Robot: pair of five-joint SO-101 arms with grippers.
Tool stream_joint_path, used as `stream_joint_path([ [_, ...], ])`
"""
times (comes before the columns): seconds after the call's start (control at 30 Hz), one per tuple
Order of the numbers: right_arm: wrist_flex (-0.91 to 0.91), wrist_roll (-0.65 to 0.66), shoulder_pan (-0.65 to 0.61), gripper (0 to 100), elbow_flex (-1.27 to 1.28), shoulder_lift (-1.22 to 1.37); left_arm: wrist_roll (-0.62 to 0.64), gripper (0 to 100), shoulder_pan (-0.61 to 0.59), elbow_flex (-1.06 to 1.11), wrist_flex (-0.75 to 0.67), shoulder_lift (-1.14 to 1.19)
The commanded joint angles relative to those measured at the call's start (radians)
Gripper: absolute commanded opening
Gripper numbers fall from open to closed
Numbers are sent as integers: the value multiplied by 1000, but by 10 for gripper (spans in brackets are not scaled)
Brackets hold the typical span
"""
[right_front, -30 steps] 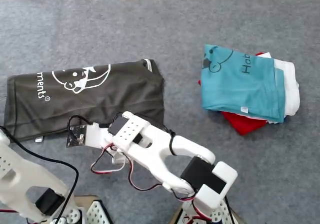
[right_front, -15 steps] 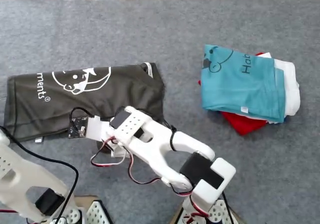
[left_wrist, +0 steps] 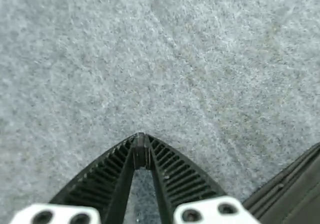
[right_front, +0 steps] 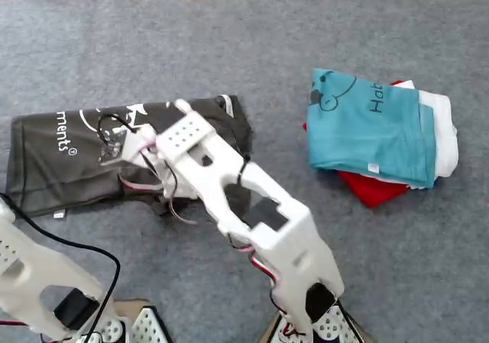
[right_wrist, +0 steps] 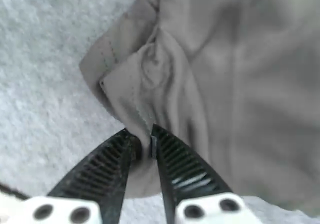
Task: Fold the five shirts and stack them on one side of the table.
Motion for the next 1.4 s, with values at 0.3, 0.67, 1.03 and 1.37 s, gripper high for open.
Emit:
stream_joint_path([
  [0.3, 69, 143, 37, 14, -495, 166, -2, 29, 21, -58, 3, -14],
  [0.67, -29, 262, 69, 15, -562, 266, -2, 29, 22, -56, 6, -14],
  [1.03, -124, 192, 106, 186, -562, 280, -2, 29, 24, -58, 6, -14],
  [1.37, 14, 26, 192, 303, -776, 269, -2, 29, 25, -58, 6, -14],
])
